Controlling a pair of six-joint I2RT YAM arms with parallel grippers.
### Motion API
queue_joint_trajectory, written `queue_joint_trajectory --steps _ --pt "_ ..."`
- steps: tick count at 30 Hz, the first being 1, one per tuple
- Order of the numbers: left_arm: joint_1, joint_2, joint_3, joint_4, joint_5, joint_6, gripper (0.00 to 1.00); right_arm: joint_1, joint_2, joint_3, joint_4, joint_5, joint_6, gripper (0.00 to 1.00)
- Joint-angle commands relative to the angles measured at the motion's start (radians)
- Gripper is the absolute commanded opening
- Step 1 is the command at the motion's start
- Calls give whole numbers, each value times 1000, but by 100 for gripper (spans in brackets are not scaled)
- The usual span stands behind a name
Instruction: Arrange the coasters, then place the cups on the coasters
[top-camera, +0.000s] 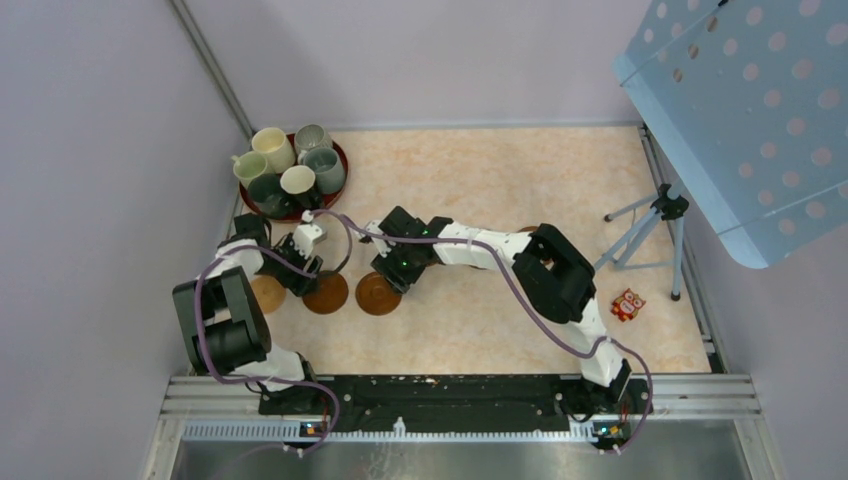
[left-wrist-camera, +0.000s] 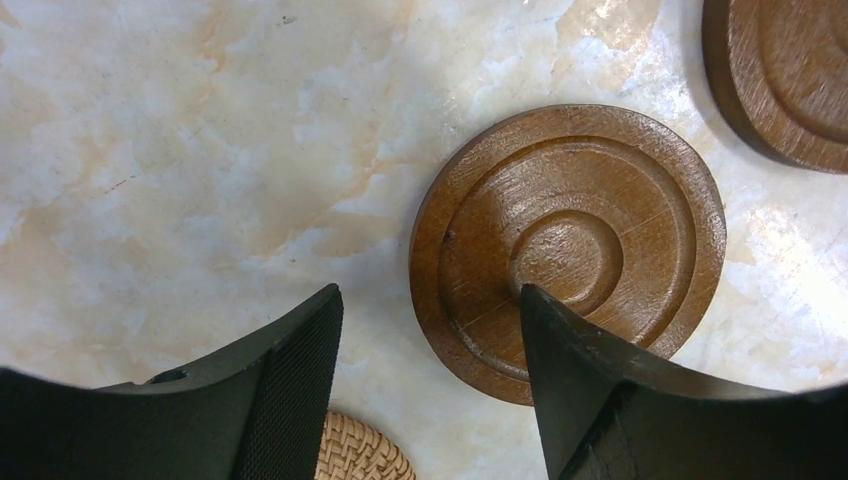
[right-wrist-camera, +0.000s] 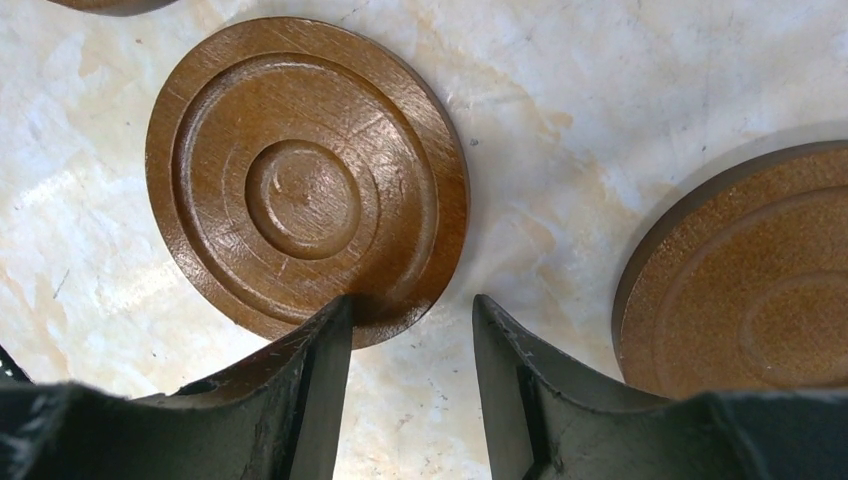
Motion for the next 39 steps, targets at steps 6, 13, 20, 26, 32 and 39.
queue_joint_trajectory --steps 6,13,20,26,32,39 --pt "0 -2 -24 -18 3 71 62 11 -59 -58 -68 -11 -29 47" --pt "0 -8 -30 -69 15 124 57 17 -61 -61 -66 -35 -32 47" --pt "0 -4 -32 -106 17 165 55 18 -52 -49 -67 -75 -30 47" --pt "0 3 -29 -126 34 180 55 20 -44 -44 -71 -97 -27 47" --pt "-11 13 -34 -123 54 164 55 21 -39 -42 -69 -110 -25 47" --pt "-16 18 -21 -124 63 139 59 19 -43 -35 -69 -120 -14 47"
